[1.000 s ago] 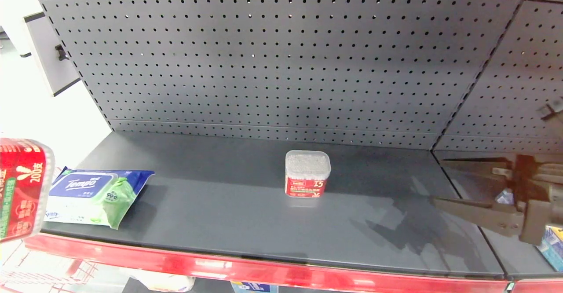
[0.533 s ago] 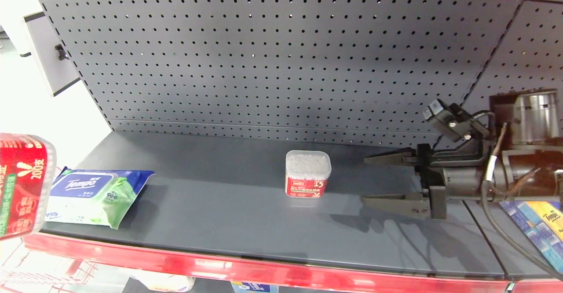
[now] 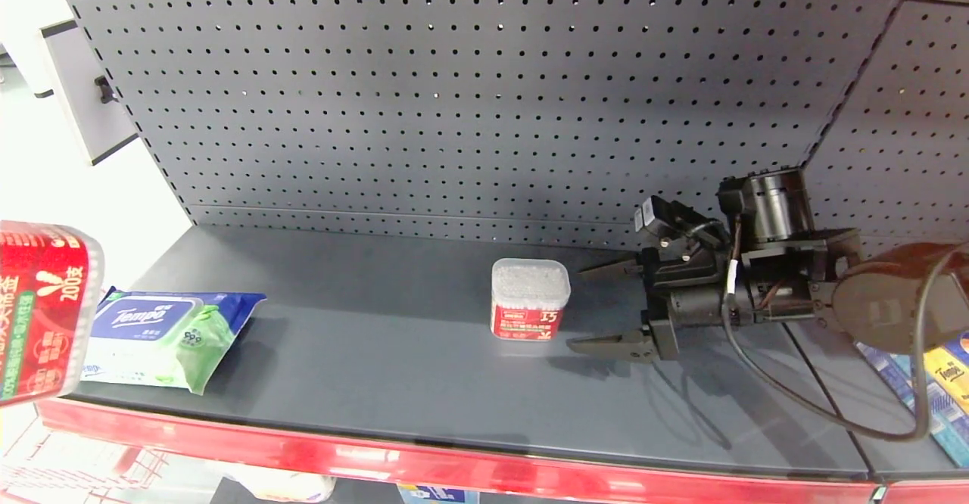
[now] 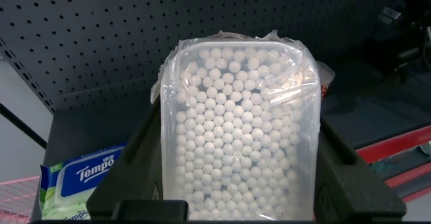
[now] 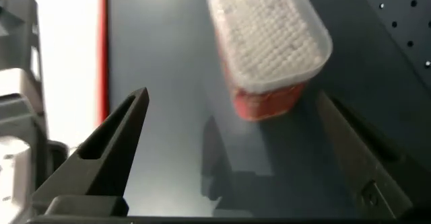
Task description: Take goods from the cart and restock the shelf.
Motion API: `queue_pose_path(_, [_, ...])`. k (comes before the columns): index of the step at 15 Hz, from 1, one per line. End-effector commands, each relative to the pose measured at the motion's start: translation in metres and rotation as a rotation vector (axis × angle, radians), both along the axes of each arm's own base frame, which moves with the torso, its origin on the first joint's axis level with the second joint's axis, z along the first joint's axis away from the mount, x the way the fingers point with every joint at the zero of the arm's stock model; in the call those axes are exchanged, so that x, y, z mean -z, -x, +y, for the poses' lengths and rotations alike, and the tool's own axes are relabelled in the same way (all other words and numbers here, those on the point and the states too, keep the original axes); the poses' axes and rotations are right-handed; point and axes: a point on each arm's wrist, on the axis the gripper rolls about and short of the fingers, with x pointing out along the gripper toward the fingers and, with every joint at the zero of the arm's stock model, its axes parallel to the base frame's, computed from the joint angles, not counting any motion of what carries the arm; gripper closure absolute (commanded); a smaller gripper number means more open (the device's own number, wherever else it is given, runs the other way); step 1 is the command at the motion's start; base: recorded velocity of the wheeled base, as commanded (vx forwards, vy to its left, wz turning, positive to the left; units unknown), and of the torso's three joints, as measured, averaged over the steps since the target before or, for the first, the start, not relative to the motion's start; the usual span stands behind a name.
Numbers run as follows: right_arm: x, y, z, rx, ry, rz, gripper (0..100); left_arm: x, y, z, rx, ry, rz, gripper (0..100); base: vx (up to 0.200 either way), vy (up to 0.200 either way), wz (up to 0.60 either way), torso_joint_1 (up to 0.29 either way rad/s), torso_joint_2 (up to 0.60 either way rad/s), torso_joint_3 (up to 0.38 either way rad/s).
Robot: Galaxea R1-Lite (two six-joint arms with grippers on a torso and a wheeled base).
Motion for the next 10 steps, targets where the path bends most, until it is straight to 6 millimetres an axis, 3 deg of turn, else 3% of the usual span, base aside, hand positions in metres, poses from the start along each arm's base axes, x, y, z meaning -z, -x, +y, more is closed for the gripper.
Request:
queue_pose_path(1, [0.010,-0.013,0.005,-0.005,0.011,0.011,0,-0.002,-0.001,0.000,0.001,0.000,-0.001,100,0.000,0.000,0.00,0.000,0.00,0.000])
queue_pose_path(10, [0.015,-0.033,0.016,-0.046,0.040,-0.083,0,-0.003,-0.001,0.000,0.001,0.002,-0.005,100,0.000,0.000,0.00,0.000,0.00,0.000])
